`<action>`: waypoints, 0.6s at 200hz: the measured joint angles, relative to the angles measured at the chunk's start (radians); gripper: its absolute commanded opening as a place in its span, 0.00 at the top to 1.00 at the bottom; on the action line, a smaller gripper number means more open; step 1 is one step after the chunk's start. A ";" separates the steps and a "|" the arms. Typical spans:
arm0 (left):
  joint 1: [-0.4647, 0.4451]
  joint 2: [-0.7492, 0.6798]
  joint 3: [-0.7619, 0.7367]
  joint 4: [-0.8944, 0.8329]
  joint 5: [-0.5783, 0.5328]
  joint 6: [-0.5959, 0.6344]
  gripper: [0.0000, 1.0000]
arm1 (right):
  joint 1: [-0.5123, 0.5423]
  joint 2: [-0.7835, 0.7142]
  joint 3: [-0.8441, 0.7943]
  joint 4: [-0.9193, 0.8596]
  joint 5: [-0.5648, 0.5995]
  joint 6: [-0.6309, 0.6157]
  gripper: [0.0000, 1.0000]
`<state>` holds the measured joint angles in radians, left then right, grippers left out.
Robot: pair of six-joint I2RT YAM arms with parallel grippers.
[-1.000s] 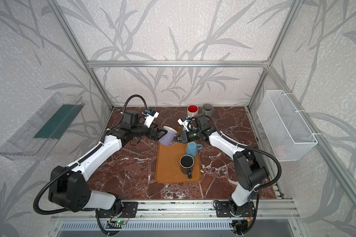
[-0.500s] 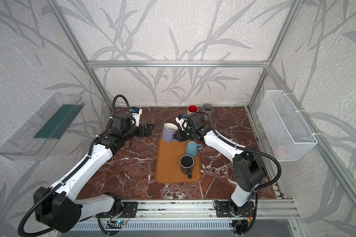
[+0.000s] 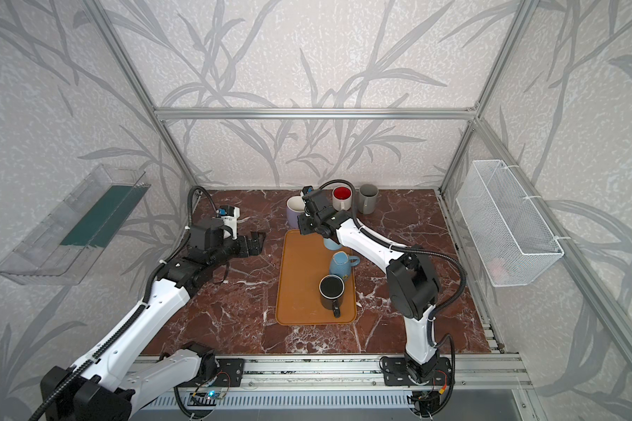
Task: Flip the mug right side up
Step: 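Open the left gripper and withdraw it while the right gripper lifts the purple mug, then carry the upright purple mug beside the white mug with the right gripper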
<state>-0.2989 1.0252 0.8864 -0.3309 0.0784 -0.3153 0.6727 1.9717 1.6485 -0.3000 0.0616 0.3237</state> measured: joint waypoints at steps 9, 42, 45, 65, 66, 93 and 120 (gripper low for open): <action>0.000 -0.016 -0.008 -0.006 -0.003 -0.002 0.01 | 0.001 0.027 0.018 -0.001 0.035 0.000 1.00; 0.000 -0.086 -0.028 -0.033 -0.023 -0.003 0.01 | 0.001 0.128 0.114 -0.018 0.149 -0.007 1.00; 0.000 -0.093 -0.031 -0.035 -0.025 -0.003 0.01 | 0.001 0.138 0.126 -0.020 0.156 -0.007 1.00; 0.000 -0.127 -0.045 -0.041 -0.029 -0.009 0.01 | 0.000 0.216 0.226 -0.032 0.202 -0.011 1.00; 0.000 -0.128 -0.046 -0.042 -0.029 -0.010 0.01 | 0.001 0.219 0.230 -0.033 0.203 -0.011 1.00; 0.000 -0.135 -0.051 -0.050 -0.030 -0.018 0.01 | 0.001 0.309 0.352 -0.053 0.253 -0.011 1.00; 0.000 -0.135 -0.052 -0.055 -0.030 -0.021 0.01 | -0.002 0.394 0.475 -0.096 0.285 -0.011 1.00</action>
<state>-0.2989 0.8898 0.8345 -0.3859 0.0486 -0.3359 0.6708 2.3657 2.1231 -0.3958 0.3466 0.3130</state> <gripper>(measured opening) 0.992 0.165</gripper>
